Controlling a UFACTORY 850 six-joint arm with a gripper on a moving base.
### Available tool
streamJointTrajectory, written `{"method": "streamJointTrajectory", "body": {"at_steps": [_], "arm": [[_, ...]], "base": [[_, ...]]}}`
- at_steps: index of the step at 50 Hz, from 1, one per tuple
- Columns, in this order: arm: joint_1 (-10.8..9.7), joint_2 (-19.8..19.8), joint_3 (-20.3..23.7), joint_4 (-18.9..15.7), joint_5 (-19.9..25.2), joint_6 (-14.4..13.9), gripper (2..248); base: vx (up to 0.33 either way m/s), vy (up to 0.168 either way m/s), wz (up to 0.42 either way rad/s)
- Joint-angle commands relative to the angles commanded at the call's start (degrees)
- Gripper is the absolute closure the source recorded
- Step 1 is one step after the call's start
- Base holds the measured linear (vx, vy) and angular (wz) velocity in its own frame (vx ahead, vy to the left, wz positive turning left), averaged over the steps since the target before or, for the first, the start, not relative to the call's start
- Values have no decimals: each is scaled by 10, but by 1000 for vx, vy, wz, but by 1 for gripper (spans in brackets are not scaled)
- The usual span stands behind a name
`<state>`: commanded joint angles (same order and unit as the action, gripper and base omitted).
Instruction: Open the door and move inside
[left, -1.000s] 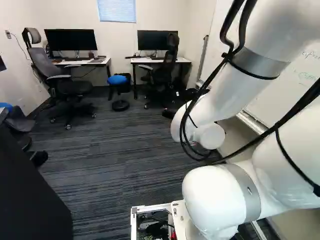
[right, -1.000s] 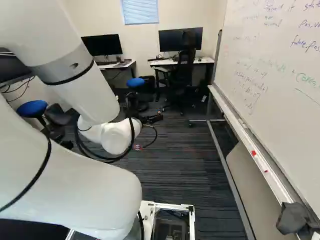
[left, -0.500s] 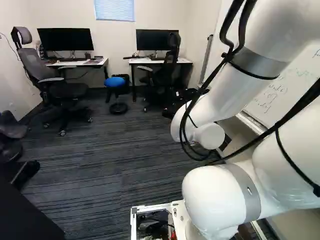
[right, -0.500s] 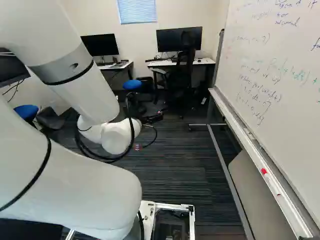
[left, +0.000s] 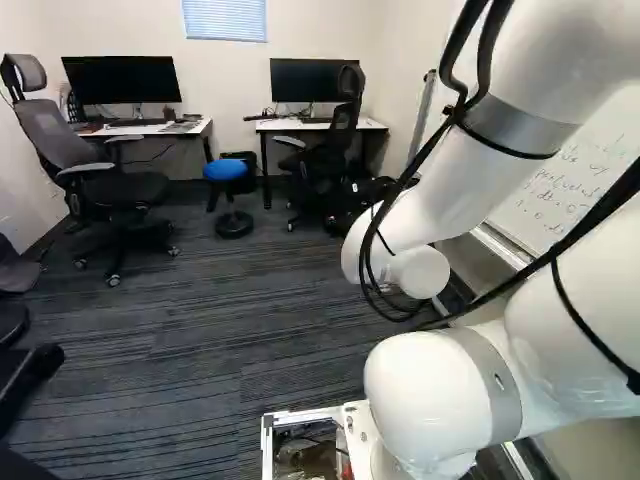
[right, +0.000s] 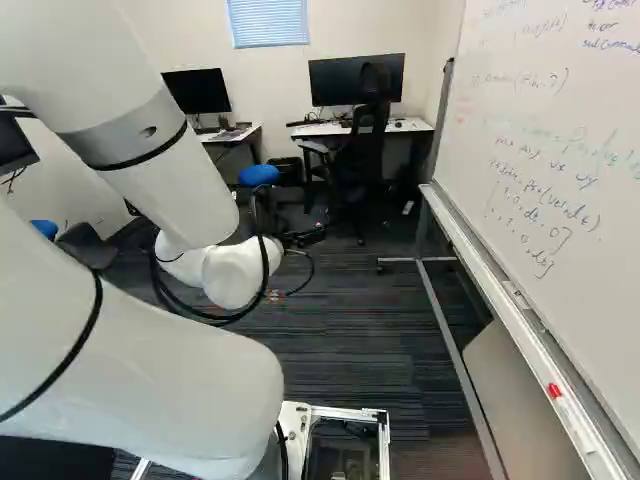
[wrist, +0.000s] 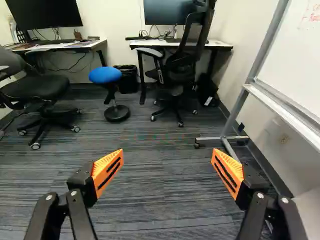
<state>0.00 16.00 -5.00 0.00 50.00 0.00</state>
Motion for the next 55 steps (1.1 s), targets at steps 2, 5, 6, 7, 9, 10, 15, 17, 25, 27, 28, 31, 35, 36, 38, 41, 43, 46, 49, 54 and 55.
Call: {"method": "streamJointTrajectory", "body": {"at_steps": [2, 5, 6, 7, 9, 10, 15, 17, 25, 27, 28, 31, 35, 36, 38, 41, 43, 46, 49, 54, 55], "arm": [[0, 0, 0, 0, 0, 0, 3], [0, 0, 0, 0, 0, 0, 3], [0, 0, 0, 0, 0, 0, 3], [0, 0, 0, 0, 0, 0, 3], [0, 0, 0, 0, 0, 0, 3], [0, 0, 0, 0, 0, 0, 3], [0, 0, 0, 0, 0, 0, 3], [0, 0, 0, 0, 0, 0, 3], [0, 0, 0, 0, 0, 0, 3], [0, 0, 0, 0, 0, 0, 3], [0, 0, 0, 0, 0, 0, 3], [0, 0, 0, 0, 0, 0, 3], [0, 0, 0, 0, 0, 0, 3], [0, 0, 0, 0, 0, 0, 3], [0, 0, 0, 0, 0, 0, 3], [0, 0, 0, 0, 0, 0, 3], [0, 0, 0, 0, 0, 0, 3], [0, 0, 0, 0, 0, 0, 3], [0, 0, 0, 0, 0, 0, 3], [0, 0, 0, 0, 0, 0, 3], [0, 0, 0, 0, 0, 0, 3]], "base": [[229, 38, -33], [200, 42, -21], [205, 52, -27], [255, 73, -16], [235, 58, -24], [182, 34, -28], [217, 50, -23], [227, 56, -29], [211, 51, -21], [222, 57, -39], [210, 54, -37], [221, 66, -11], [217, 71, 57], [239, 92, 103], [224, 97, 134], [203, 95, 134], [186, 96, 131], [193, 99, 139], [187, 102, 142], [183, 96, 136], [180, 93, 127]]}}
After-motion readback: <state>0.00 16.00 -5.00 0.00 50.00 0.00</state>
